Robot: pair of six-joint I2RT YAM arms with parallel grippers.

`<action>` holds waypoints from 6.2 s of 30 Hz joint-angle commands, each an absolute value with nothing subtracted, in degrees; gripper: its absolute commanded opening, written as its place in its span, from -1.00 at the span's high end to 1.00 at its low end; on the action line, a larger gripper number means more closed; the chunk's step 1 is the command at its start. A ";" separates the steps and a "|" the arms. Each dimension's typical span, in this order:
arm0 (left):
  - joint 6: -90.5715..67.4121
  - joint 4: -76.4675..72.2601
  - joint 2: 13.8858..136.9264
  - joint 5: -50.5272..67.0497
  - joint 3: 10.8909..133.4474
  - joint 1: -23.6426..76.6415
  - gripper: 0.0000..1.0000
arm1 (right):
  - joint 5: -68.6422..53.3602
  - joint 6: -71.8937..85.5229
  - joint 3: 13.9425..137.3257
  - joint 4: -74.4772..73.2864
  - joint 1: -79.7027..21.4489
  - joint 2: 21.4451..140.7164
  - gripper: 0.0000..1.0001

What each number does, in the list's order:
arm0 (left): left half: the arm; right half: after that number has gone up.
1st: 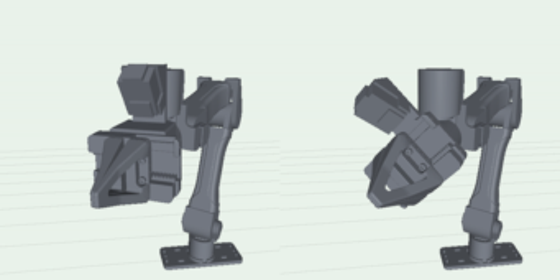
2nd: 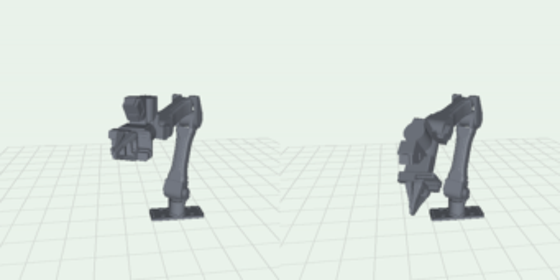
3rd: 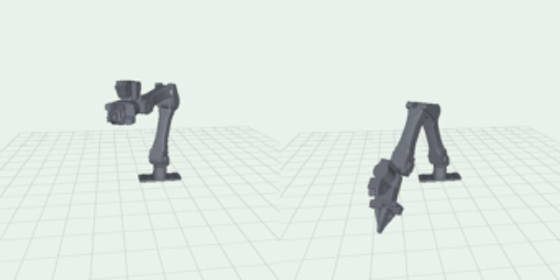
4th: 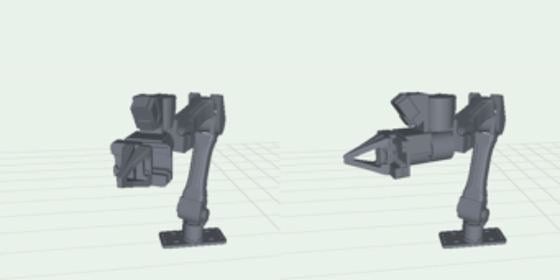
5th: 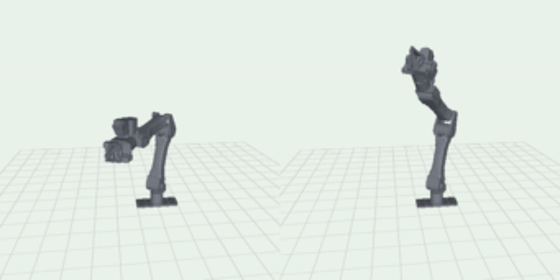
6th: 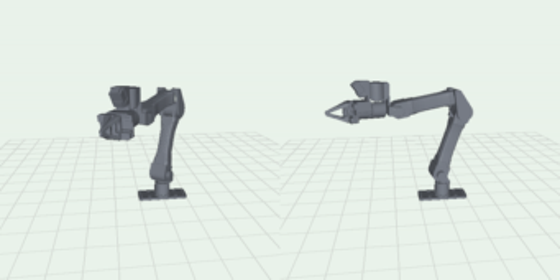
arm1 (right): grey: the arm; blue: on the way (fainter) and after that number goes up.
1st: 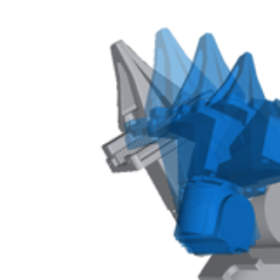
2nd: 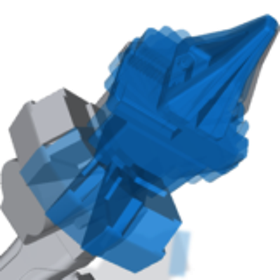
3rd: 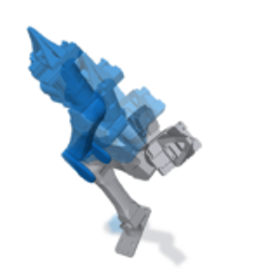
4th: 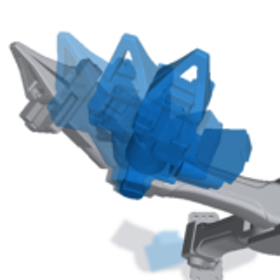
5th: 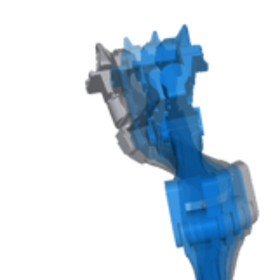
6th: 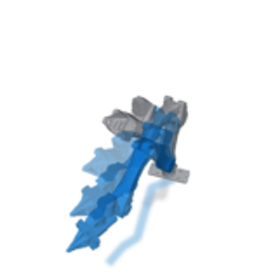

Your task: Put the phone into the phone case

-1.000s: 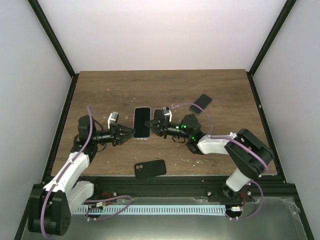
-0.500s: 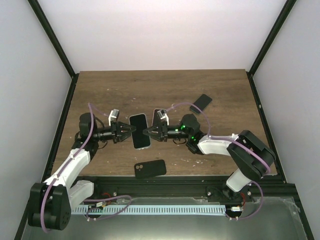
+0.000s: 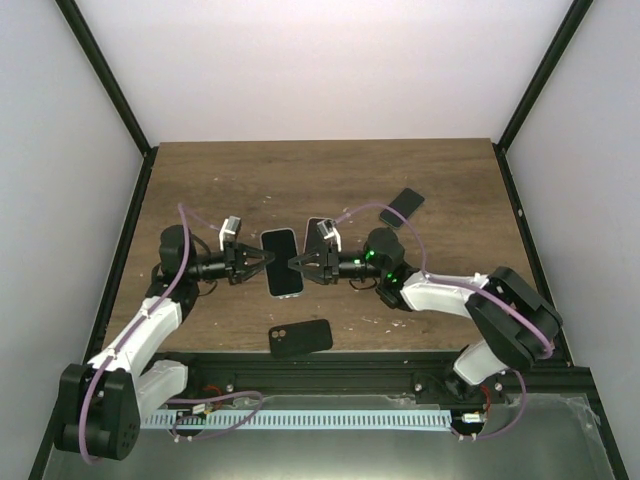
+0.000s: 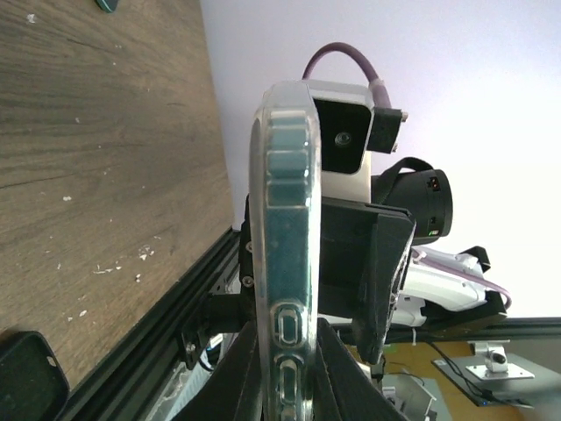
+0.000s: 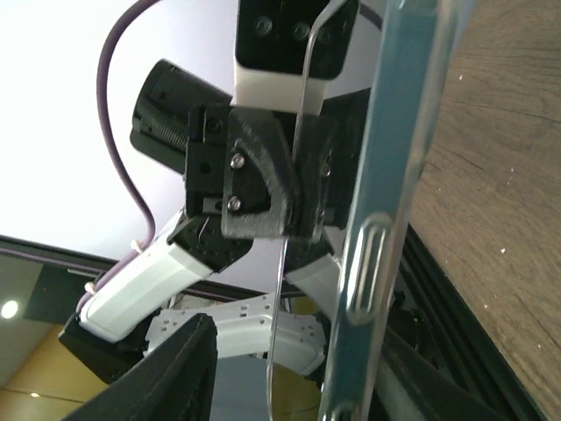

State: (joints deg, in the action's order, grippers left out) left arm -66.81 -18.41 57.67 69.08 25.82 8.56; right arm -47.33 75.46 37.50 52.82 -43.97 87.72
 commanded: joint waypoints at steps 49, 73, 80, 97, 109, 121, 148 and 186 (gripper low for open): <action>-48.37 0.56 56.05 63.00 31.94 8.61 -0.52 | -34.51 58.57 34.21 28.81 -44.83 70.29 0.99; -25.42 37.56 37.06 27.57 47.50 8.61 -1.00 | -25.75 63.71 54.00 30.80 -44.74 104.55 0.99; -23.55 38.63 36.20 27.17 47.05 8.64 -1.00 | -26.52 68.34 58.40 34.60 -44.82 113.90 0.99; -24.27 38.84 37.78 29.54 46.06 8.61 -1.00 | -26.57 67.53 61.33 29.00 -45.09 119.25 0.49; -27.23 37.00 43.91 38.23 43.63 8.58 -1.00 | -29.22 59.69 60.27 17.99 -44.74 111.59 -0.31; -28.32 36.46 45.69 40.65 42.55 8.59 -0.99 | -30.77 31.96 53.88 -0.57 -45.04 94.16 -0.16; -26.16 43.41 30.18 15.93 50.30 8.61 -1.00 | -15.32 -5.03 56.35 -17.44 -58.84 95.76 0.13; -25.22 44.45 28.66 12.35 48.87 8.56 -1.00 | -10.55 -6.90 56.72 -16.85 -62.77 101.08 0.65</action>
